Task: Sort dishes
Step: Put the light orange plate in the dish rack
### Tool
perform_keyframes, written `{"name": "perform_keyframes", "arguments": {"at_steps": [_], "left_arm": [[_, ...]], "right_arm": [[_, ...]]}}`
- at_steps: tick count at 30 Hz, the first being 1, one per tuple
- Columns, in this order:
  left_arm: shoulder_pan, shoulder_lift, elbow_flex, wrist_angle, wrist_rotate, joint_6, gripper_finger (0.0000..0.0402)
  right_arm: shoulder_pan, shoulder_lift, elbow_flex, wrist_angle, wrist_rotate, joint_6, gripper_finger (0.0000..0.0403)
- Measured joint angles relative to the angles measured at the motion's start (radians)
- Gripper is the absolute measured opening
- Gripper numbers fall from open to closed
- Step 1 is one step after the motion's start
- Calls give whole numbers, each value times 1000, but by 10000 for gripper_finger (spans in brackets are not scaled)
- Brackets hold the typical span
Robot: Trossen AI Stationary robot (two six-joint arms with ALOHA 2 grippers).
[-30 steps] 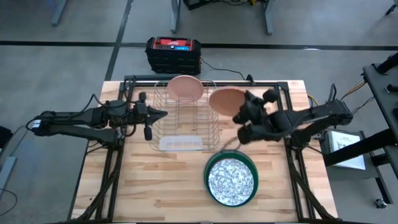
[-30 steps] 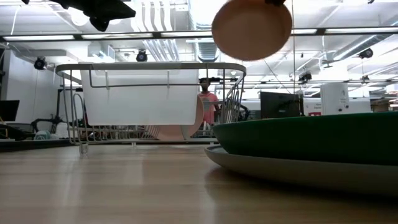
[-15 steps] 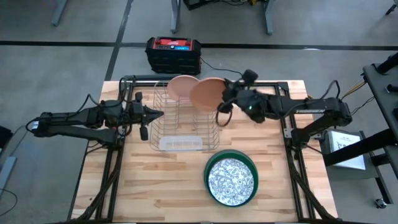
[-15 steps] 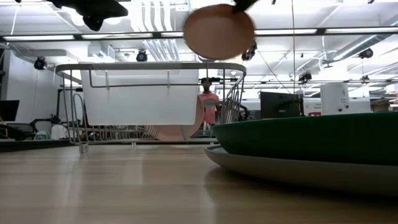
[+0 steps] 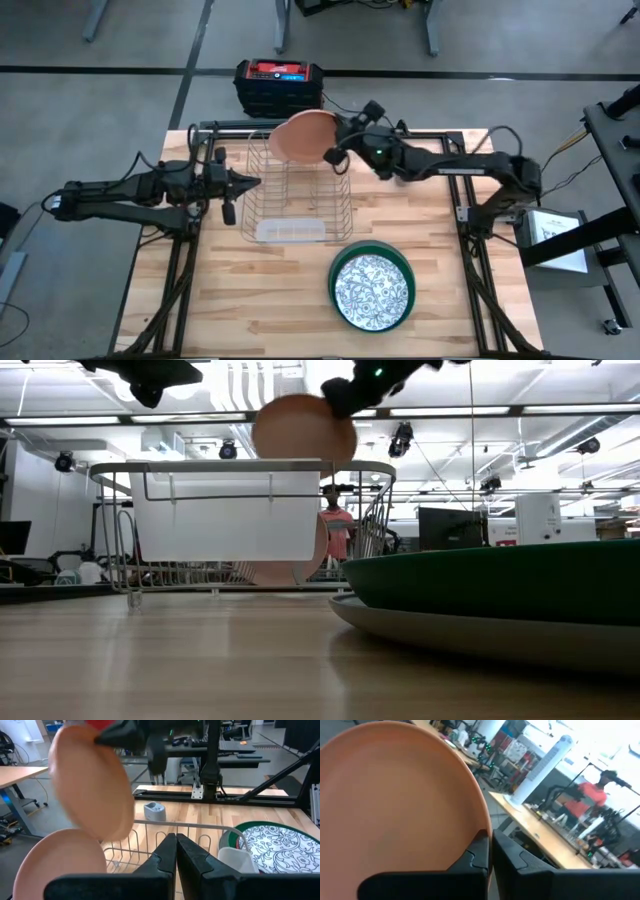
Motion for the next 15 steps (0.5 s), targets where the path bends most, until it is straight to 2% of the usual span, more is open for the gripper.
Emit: {"name": "perform_keyframes", "arguments": {"at_steps": [8,15], "left_arm": [[0,-12,0,-12,-4,11,0],[0,-16,0,-14,-4,19,0]], "right_arm": [[-11,177,23,207,100,-209,0],[-28,258,38,223,92,-223,0]]}}
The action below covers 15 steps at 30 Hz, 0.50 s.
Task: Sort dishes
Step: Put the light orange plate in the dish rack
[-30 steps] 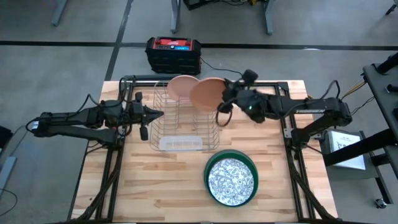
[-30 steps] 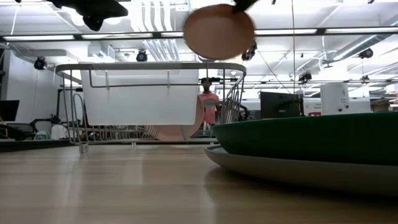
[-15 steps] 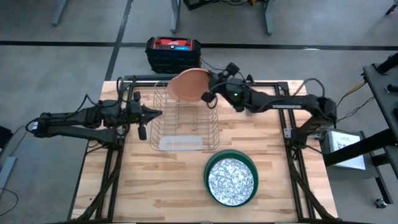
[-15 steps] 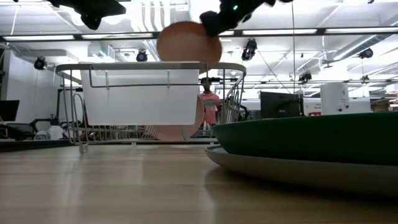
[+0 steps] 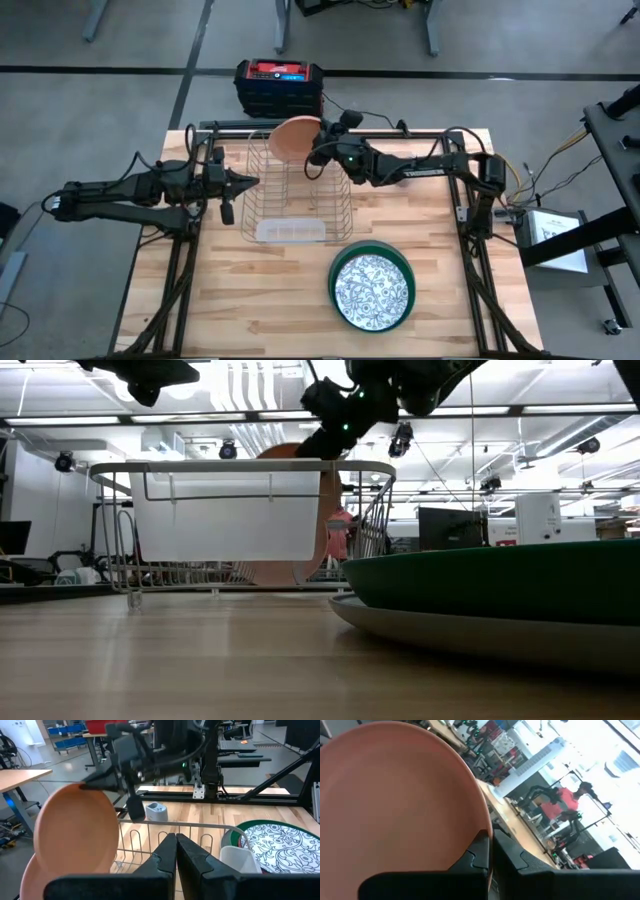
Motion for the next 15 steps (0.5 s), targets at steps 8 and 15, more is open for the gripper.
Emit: {"name": "perform_keyframes", "arguments": {"at_steps": [8,15], "left_arm": [[0,-1,0,-1,0,5,0],[0,-1,0,-1,0,7,0]], "right_arm": [[-8,4,0,-3,-23,19,0],[-15,2,-5,-6,-67,40,0]]}}
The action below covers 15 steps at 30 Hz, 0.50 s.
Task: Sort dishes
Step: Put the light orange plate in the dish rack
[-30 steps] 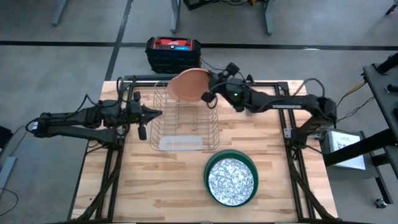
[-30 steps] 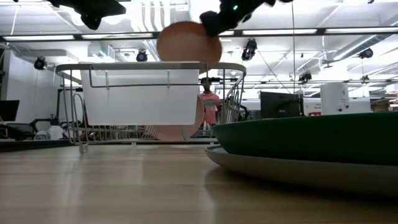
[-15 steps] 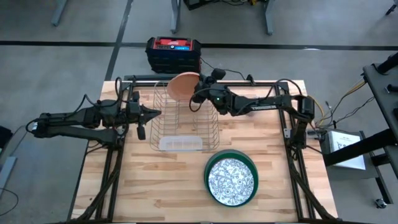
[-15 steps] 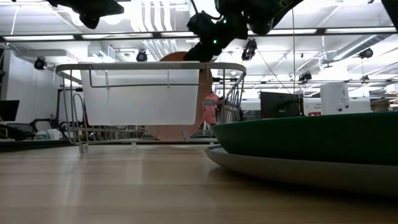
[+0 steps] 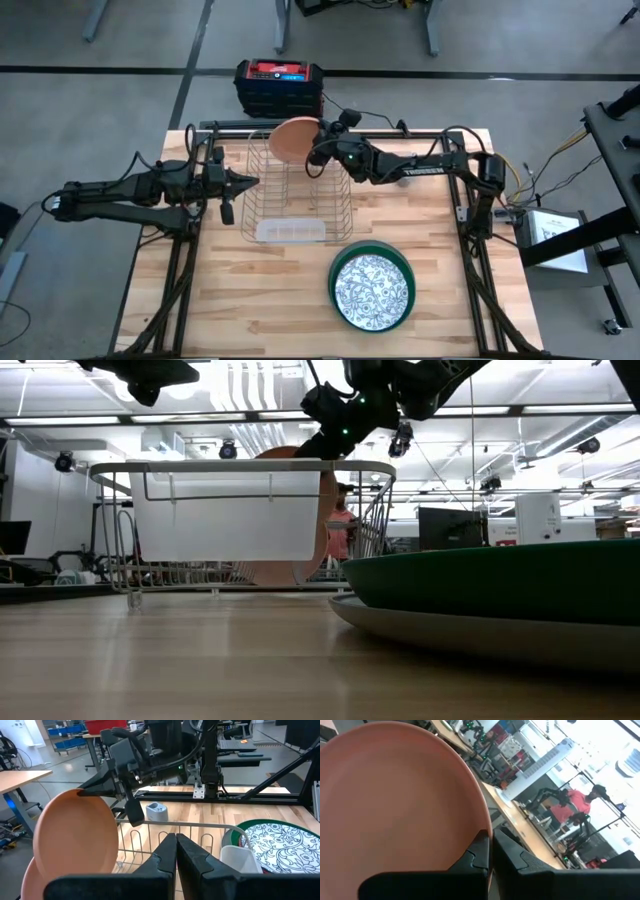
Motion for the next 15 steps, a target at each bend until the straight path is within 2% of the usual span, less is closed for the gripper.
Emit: {"name": "perform_keyframes", "arguments": {"at_steps": [15], "left_arm": [[0,0,0,0,0,0,0]], "right_arm": [[-29,0,-12,-12,-8,-10,0]]}}
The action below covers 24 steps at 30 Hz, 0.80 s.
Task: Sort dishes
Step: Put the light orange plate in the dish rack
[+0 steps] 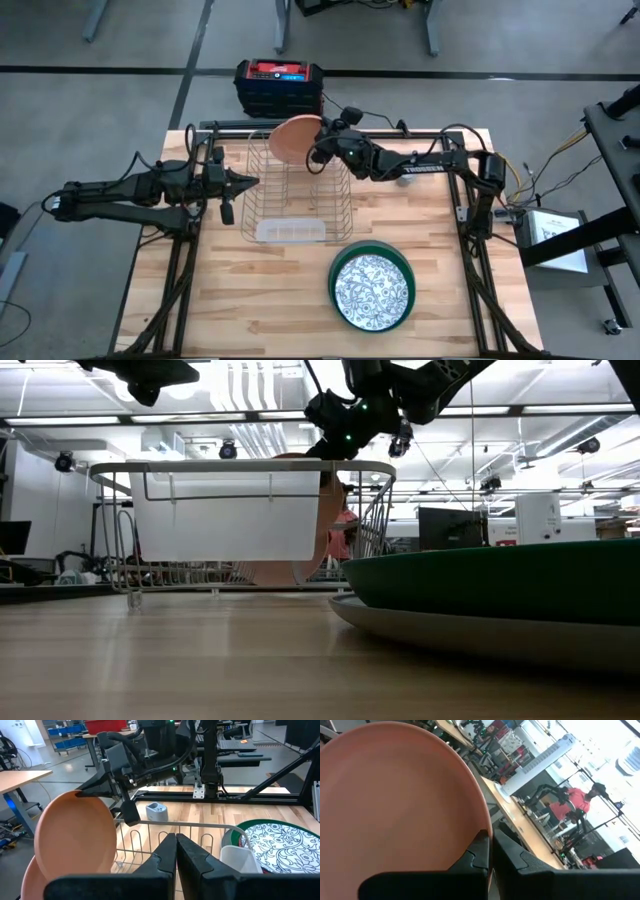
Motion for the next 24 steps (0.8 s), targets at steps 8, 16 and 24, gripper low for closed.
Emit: {"name": "perform_keyframes", "arguments": {"at_steps": [8,16,24], "left_arm": [[0,0,0,0,0,0,0],[0,0,0,1,0,0,0],[0,0,0,0,0,-1,0]], "right_arm": [[-14,2,-3,-6,-50,28,0],[-19,40,-4,16,-48,-14,0],[-16,100,-4,29,-44,-24,0]]}}
